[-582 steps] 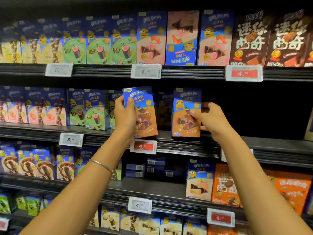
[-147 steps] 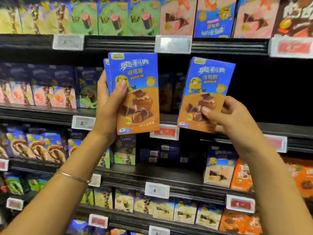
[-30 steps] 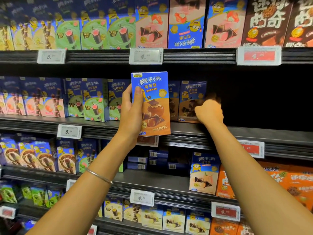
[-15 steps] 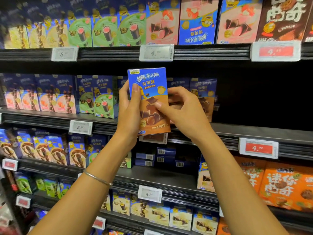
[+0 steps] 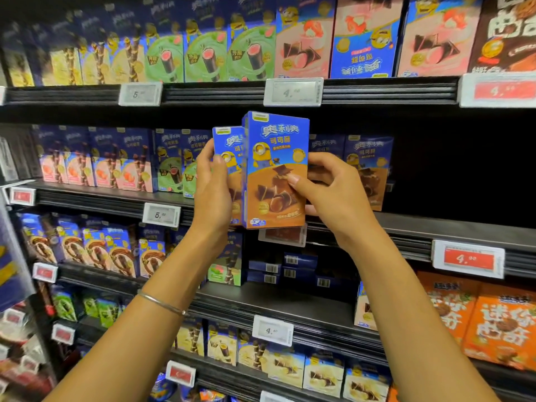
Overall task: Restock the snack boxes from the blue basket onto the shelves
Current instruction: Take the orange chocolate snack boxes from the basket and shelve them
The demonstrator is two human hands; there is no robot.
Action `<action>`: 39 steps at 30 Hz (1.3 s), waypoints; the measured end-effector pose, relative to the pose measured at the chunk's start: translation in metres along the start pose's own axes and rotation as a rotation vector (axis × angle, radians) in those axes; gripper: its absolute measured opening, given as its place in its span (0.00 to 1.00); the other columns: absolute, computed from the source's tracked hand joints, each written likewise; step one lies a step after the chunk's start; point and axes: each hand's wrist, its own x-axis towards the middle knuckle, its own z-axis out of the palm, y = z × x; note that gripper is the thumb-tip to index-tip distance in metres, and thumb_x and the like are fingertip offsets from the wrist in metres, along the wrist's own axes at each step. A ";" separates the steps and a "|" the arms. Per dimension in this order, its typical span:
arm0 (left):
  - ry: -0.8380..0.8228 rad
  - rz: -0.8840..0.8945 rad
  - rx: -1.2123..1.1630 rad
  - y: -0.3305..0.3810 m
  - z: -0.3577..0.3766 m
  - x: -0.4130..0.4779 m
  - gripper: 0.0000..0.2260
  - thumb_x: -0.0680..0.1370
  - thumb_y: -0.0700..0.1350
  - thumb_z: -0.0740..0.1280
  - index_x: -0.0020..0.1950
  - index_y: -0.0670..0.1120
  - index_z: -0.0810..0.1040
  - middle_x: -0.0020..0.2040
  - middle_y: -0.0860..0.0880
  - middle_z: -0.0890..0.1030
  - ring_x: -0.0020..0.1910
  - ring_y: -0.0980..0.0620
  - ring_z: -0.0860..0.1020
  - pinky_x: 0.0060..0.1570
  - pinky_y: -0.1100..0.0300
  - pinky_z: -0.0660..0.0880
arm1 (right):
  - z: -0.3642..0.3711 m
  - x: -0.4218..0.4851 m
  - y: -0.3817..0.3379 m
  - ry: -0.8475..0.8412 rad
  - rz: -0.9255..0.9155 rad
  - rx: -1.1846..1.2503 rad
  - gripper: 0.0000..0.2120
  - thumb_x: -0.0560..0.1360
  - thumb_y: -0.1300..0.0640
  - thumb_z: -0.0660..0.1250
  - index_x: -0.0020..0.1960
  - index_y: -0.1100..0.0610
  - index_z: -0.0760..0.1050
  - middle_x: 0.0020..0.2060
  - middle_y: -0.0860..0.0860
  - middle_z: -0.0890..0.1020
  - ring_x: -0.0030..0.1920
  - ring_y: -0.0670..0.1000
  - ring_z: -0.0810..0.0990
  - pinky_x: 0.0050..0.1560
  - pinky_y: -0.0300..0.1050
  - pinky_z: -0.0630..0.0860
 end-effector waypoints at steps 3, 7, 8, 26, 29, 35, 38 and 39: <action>0.064 -0.003 0.055 -0.006 -0.014 0.007 0.14 0.90 0.45 0.54 0.74 0.58 0.69 0.44 0.66 0.85 0.44 0.54 0.83 0.43 0.52 0.82 | -0.014 0.008 0.011 0.100 0.013 -0.018 0.12 0.77 0.59 0.73 0.59 0.53 0.78 0.53 0.48 0.86 0.51 0.47 0.87 0.47 0.54 0.86; 0.105 -0.054 0.067 -0.006 -0.029 0.006 0.16 0.90 0.44 0.54 0.77 0.56 0.68 0.65 0.52 0.82 0.50 0.55 0.86 0.43 0.57 0.85 | -0.023 0.026 0.033 0.284 0.044 -0.145 0.15 0.75 0.55 0.76 0.60 0.53 0.77 0.53 0.49 0.85 0.49 0.48 0.86 0.48 0.55 0.85; 0.110 -0.054 0.070 -0.006 -0.032 0.006 0.16 0.90 0.44 0.54 0.77 0.56 0.68 0.66 0.51 0.82 0.51 0.55 0.86 0.43 0.58 0.84 | -0.023 0.032 0.038 0.321 0.047 -0.212 0.16 0.75 0.54 0.76 0.60 0.52 0.76 0.53 0.49 0.85 0.48 0.47 0.85 0.47 0.52 0.84; 0.079 -0.051 0.054 -0.007 -0.051 0.004 0.15 0.90 0.45 0.55 0.74 0.60 0.69 0.58 0.54 0.84 0.47 0.56 0.87 0.38 0.60 0.84 | 0.031 0.087 0.067 0.284 0.165 -0.758 0.08 0.79 0.58 0.66 0.48 0.57 0.67 0.52 0.59 0.76 0.45 0.60 0.74 0.43 0.50 0.69; 0.065 -0.046 0.048 -0.005 -0.049 0.004 0.15 0.90 0.46 0.55 0.75 0.59 0.68 0.61 0.51 0.84 0.49 0.54 0.87 0.43 0.56 0.86 | 0.037 0.090 0.067 0.277 0.168 -0.773 0.06 0.79 0.58 0.66 0.49 0.57 0.70 0.54 0.60 0.79 0.51 0.63 0.79 0.44 0.50 0.71; 0.053 -0.064 0.056 -0.005 -0.043 0.004 0.17 0.90 0.45 0.55 0.78 0.57 0.68 0.57 0.54 0.85 0.48 0.54 0.87 0.40 0.57 0.85 | 0.042 0.094 0.066 0.273 0.191 -0.783 0.16 0.79 0.57 0.67 0.63 0.62 0.72 0.57 0.62 0.80 0.56 0.66 0.80 0.48 0.53 0.75; 0.045 -0.049 0.075 -0.003 -0.038 0.000 0.16 0.90 0.45 0.55 0.78 0.57 0.68 0.58 0.50 0.85 0.51 0.47 0.87 0.50 0.44 0.84 | 0.038 0.093 0.067 0.241 0.187 -0.726 0.13 0.78 0.53 0.69 0.57 0.60 0.72 0.52 0.60 0.79 0.52 0.64 0.80 0.45 0.50 0.73; 0.045 -0.050 0.076 -0.003 -0.037 0.000 0.16 0.90 0.45 0.55 0.78 0.57 0.67 0.61 0.47 0.84 0.54 0.43 0.86 0.53 0.41 0.83 | 0.036 0.092 0.067 0.234 0.191 -0.701 0.14 0.78 0.50 0.69 0.53 0.59 0.71 0.50 0.58 0.78 0.50 0.63 0.79 0.44 0.50 0.73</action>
